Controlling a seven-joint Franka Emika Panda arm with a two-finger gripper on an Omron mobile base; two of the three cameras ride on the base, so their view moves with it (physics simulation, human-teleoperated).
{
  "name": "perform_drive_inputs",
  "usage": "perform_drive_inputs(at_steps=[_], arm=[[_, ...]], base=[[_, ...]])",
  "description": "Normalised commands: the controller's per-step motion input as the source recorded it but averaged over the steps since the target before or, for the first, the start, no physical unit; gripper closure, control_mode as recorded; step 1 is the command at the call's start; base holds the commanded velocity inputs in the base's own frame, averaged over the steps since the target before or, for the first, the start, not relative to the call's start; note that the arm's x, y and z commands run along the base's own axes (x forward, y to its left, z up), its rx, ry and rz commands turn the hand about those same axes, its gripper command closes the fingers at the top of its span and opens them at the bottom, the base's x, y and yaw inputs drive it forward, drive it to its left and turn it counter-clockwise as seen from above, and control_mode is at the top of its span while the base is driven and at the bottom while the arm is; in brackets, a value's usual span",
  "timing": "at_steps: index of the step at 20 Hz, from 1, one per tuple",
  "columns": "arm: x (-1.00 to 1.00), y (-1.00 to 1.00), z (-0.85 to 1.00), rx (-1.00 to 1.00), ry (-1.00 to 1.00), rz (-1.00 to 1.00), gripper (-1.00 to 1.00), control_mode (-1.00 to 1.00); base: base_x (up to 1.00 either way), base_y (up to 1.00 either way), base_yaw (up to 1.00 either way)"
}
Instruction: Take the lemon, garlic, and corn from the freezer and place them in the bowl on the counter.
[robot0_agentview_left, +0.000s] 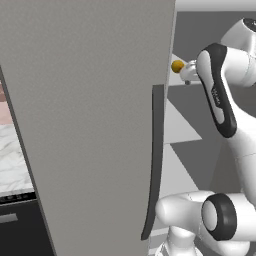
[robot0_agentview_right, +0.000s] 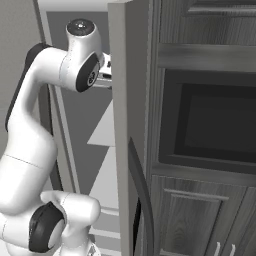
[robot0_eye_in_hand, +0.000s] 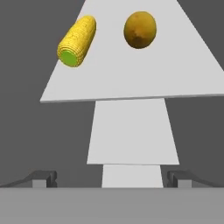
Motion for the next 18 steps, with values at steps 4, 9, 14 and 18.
perform_drive_inputs(at_steps=[4, 9, 14, 18], arm=[[0.56, 0.00, 0.08, 0.00, 0.00, 0.00, -1.00, -1.00], [0.41, 0.25, 0.03, 0.01, 0.03, 0.01, -1.00, -1.00], [0.27, 0.34, 0.00, 0.02, 0.04, 0.00, -1.00, -1.00], [0.26, 0.00, 0.00, 0.12, 0.01, 0.00, -1.00, -1.00]], base=[[0.00, 0.00, 0.00], [0.00, 0.00, 0.00], [0.00, 0.00, 0.00], [0.00, 0.00, 0.00]])
